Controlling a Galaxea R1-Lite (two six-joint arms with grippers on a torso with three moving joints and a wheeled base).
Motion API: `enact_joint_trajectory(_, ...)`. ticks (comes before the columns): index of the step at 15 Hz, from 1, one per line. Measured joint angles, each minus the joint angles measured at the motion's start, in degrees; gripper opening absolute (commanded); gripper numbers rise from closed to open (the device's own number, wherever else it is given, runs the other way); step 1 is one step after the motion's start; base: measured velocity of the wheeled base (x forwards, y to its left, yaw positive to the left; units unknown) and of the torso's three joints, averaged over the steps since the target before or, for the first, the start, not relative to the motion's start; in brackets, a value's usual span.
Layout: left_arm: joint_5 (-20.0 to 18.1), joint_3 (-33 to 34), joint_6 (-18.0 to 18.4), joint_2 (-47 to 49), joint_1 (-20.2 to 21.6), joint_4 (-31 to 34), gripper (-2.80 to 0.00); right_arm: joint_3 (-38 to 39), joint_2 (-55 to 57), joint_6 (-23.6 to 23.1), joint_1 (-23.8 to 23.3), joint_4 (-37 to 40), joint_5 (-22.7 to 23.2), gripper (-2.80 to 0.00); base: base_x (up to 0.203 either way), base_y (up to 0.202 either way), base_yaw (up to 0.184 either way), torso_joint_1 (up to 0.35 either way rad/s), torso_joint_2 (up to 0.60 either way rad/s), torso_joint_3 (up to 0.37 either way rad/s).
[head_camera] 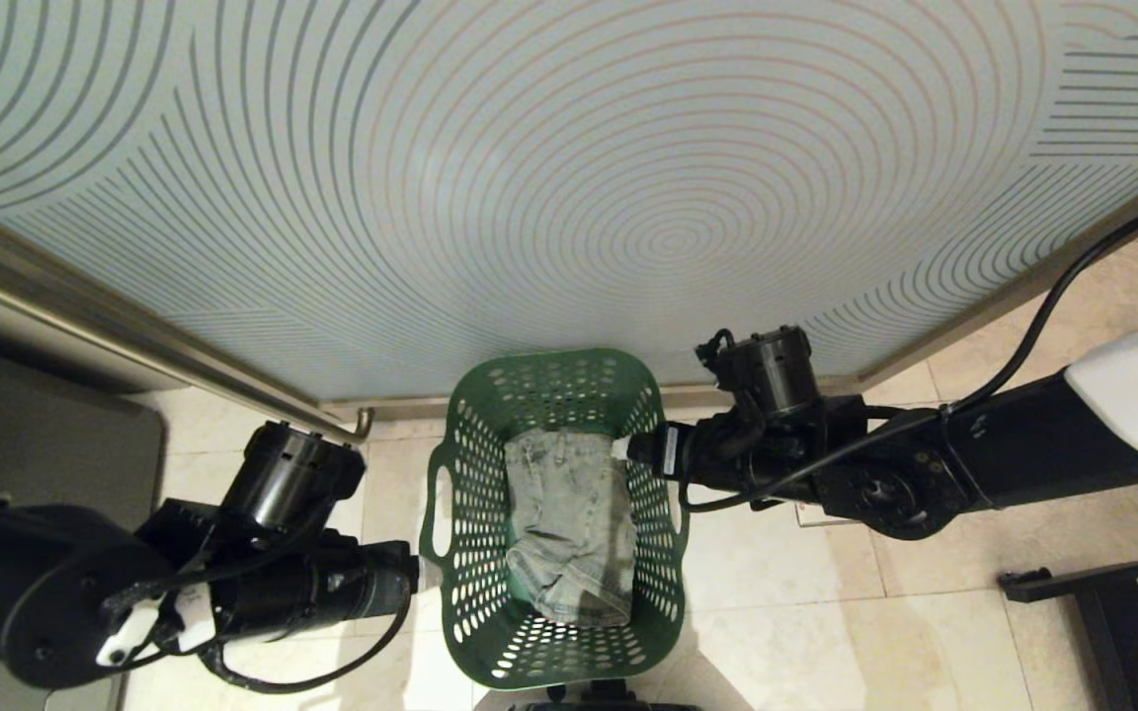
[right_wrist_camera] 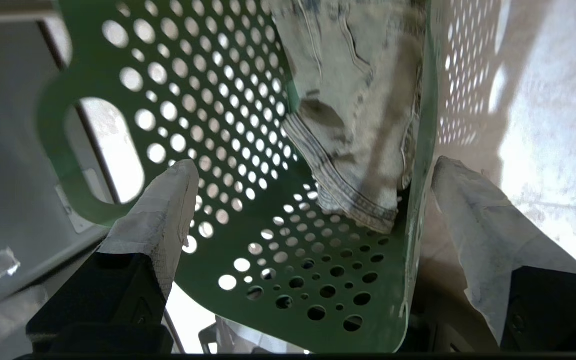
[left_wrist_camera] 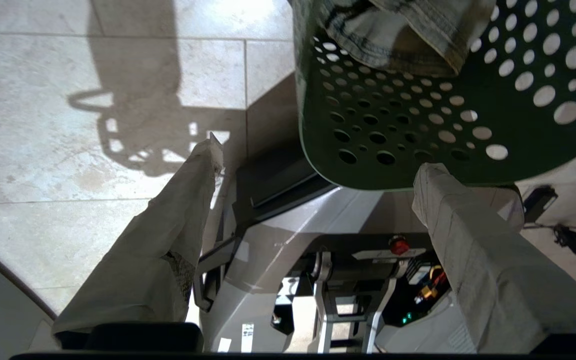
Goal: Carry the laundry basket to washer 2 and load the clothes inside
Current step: Pick up the clothes basket and put it beside the washing machine
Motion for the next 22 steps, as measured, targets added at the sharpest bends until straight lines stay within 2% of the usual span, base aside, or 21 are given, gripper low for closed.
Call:
enact_joint_trajectory(7,0.04,-0.33,-2.74,2.47,-5.91,-0.07,0.00,0.30,2.28,0.29,0.54,0.48,0.09,0.00,0.000,0.000,0.000,0.000,0.00,0.000)
enact_joint_trajectory(12,0.11,-0.77,-4.61,4.22,-9.22,-1.01,0.00,0.33,1.20,0.13,0.42,5.15,-0.02,0.00,0.000,0.000,0.000,0.000,0.00,0.000)
enact_joint_trajectory(17,0.11,-1.10,-4.68,8.16,-11.32,-9.89,0.00,0.69,1.03,0.19,0.12,5.30,-0.22,0.00,0.000,0.000,0.000,0.000,0.00,0.000)
enact_joint_trajectory(19,1.06,-1.12,-4.30,10.60,-11.98,-14.87,0.00,0.72,1.03,0.13,0.12,5.33,-0.22,0.00,0.000,0.000,0.000,0.000,0.00,0.000)
enact_joint_trajectory(20,2.82,-1.43,-3.42,11.57,-12.14,-16.67,0.00,0.77,1.00,0.13,0.09,5.36,-0.27,0.00,0.000,0.000,0.000,0.000,0.00,0.000)
enact_joint_trajectory(22,5.47,-1.54,0.47,12.08,-12.27,-16.57,0.00,0.94,0.95,-0.15,-0.05,5.38,-0.30,0.00,0.000,0.000,0.000,0.000,0.00,0.000)
